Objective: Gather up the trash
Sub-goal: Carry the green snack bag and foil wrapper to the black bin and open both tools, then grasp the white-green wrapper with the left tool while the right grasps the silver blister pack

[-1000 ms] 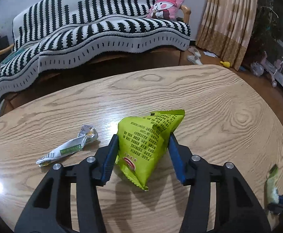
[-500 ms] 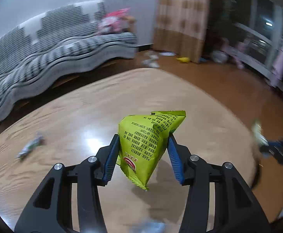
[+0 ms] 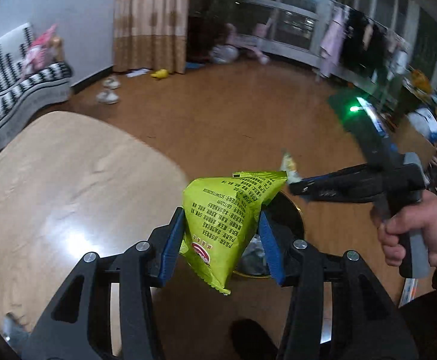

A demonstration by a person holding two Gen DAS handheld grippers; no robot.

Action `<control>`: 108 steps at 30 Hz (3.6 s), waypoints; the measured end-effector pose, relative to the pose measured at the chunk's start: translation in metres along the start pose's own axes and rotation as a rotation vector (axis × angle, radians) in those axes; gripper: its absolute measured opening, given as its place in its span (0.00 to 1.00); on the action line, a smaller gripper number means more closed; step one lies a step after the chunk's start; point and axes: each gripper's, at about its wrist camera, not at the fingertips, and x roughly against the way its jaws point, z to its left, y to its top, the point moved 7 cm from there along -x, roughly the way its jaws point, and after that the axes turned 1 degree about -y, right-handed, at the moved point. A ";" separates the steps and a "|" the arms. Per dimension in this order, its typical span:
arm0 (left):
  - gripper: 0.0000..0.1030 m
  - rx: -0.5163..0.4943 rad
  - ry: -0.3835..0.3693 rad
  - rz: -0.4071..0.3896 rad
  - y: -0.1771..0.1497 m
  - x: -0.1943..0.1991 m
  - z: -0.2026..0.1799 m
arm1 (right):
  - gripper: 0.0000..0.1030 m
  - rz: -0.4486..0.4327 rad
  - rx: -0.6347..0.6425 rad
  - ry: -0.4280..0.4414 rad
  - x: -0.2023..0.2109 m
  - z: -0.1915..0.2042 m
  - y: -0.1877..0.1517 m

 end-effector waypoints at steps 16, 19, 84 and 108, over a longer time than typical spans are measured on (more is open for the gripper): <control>0.47 0.036 -0.024 0.058 0.006 -0.043 -0.011 | 0.13 0.025 -0.015 0.014 -0.008 -0.006 0.001; 0.47 0.037 -0.026 0.060 0.006 -0.045 -0.014 | 0.18 0.025 -0.023 0.012 -0.009 -0.006 0.002; 0.93 0.464 0.597 0.075 -0.144 0.185 0.519 | 0.74 -0.048 0.584 0.241 0.022 0.436 -0.032; 0.09 0.491 0.543 0.067 -0.154 0.194 0.483 | 0.83 -0.046 1.001 0.217 0.016 0.470 -0.098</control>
